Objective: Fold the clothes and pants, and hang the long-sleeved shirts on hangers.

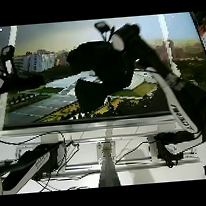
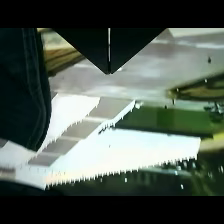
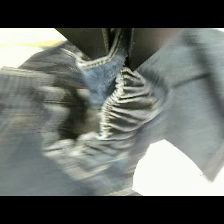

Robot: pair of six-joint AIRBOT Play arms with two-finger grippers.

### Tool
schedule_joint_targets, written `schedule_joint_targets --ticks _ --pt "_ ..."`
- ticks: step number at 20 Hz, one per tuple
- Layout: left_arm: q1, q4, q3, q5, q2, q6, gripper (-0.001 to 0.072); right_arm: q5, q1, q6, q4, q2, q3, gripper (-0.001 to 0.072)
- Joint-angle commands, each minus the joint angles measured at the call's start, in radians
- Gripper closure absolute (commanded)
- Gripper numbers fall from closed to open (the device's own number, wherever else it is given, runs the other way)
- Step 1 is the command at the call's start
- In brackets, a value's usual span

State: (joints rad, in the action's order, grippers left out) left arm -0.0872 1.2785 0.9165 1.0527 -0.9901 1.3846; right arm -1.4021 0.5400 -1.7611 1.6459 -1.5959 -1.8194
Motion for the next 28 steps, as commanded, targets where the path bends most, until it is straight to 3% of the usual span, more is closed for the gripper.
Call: schedule_joint_targets --ticks 1,4,5,6,7,9,15,16,19,21,22,26,28 --pt "0.000 -0.021 -0.078 0.033 -0.036 -0.006 0.0684 -0.082 -0.169 0.122 0.138 0.151 -0.040 0.0650" --pt "0.000 -0.295 -0.254 0.028 -0.053 -0.145 0.0684 -0.085 -0.331 0.167 0.127 0.234 -0.040 0.0650" --pt "0.001 -0.435 -0.319 0.008 -0.066 -0.194 0.0636 -0.084 -0.378 0.166 0.114 0.243 -0.040 0.0650" --pt "0.003 -0.555 -0.369 -0.021 -0.083 -0.245 0.0349 -0.084 -0.418 0.166 0.092 0.244 -0.040 0.0650" --pt "0.007 -0.663 -0.406 -0.055 -0.106 -0.303 -0.0011 -0.084 -0.446 0.166 0.063 0.241 -0.038 0.0650" --pt "0.031 -0.762 -0.427 -0.074 -0.168 -0.407 0.0028 -0.077 -0.480 0.166 0.007 0.240 -0.024 0.0650" --pt "0.179 -0.781 -0.401 -0.078 -0.363 -0.593 0.0031 -0.035 -0.483 0.166 -0.021 0.240 0.023 0.0650" --pt "0.197 -0.799 -0.391 -0.083 -0.383 -0.605 0.0072 -0.026 -0.483 0.166 -0.021 0.240 0.026 0.0649" --pt "0.236 -0.837 -0.353 -0.099 -0.425 -0.607 0.0311 -0.010 -0.483 0.166 -0.021 0.240 0.025 0.0650" --pt "0.236 -0.836 -0.331 -0.093 -0.429 -0.607 0.0589 0.004 -0.483 0.166 -0.020 0.240 0.025 0.0650" --pt "0.236 -0.834 -0.313 -0.086 -0.429 -0.607 0.0684 0.010 -0.483 0.166 -0.018 0.240 0.025 0.0650" --pt "0.217 -0.836 -0.164 -0.044 -0.428 -0.595 0.0685 0.058 -0.486 0.167 0.003 0.240 0.025 0.0649" --pt "0.176 -0.835 -0.045 0.005 -0.428 -0.550 0.0686 0.074 -0.501 0.166 0.014 0.240 0.025 0.0649"
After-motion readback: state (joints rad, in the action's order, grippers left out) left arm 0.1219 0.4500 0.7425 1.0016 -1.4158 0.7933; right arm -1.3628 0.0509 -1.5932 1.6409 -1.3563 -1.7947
